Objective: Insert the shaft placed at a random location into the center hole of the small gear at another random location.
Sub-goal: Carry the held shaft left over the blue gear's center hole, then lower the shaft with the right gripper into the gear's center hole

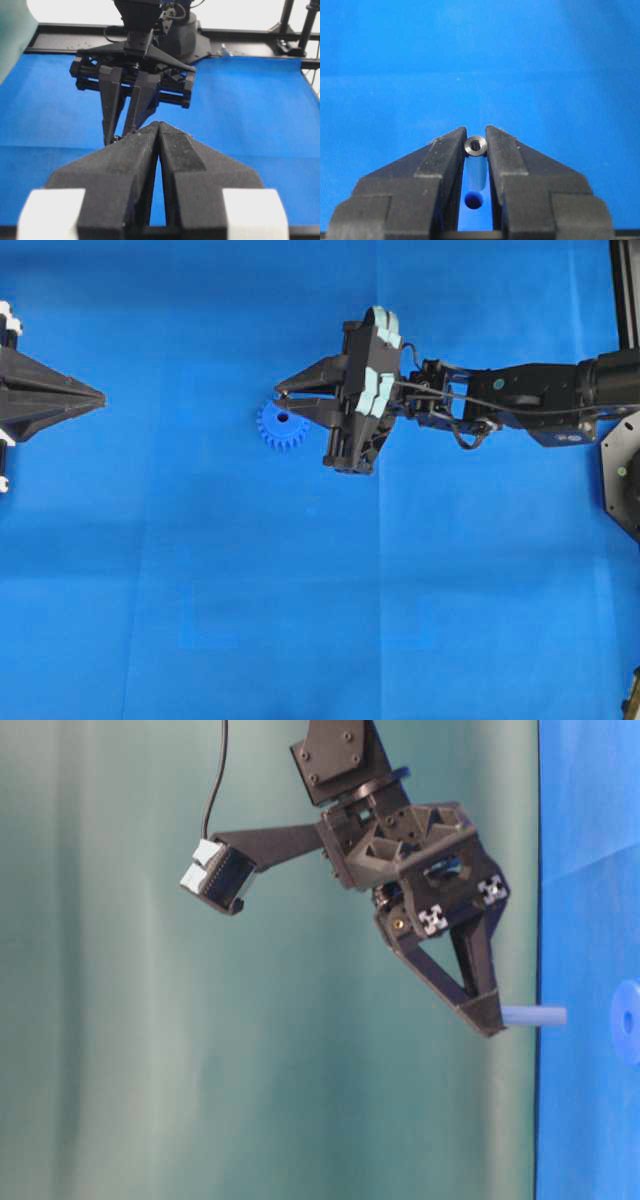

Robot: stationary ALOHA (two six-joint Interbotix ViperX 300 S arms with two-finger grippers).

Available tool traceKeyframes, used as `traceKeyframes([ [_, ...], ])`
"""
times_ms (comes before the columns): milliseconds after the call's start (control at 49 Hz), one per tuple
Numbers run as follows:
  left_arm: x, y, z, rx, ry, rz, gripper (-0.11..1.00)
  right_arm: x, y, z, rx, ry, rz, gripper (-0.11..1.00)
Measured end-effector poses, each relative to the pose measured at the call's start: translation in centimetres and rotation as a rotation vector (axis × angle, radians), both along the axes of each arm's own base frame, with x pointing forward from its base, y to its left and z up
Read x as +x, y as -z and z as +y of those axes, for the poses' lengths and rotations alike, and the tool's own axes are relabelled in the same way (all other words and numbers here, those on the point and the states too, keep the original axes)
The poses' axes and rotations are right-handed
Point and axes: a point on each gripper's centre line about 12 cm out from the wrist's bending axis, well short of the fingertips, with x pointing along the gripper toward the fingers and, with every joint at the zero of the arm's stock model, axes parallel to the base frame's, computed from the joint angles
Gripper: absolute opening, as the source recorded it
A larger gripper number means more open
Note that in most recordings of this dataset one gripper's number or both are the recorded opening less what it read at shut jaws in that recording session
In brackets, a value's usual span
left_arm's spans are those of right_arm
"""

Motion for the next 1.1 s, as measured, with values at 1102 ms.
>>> traceKeyframes([
  [1102, 0.0, 0.0, 0.0, -0.003, 0.0, 0.003, 0.0, 0.8, 4.3, -0.2, -0.006, 0.008, 0.042, 0.03],
])
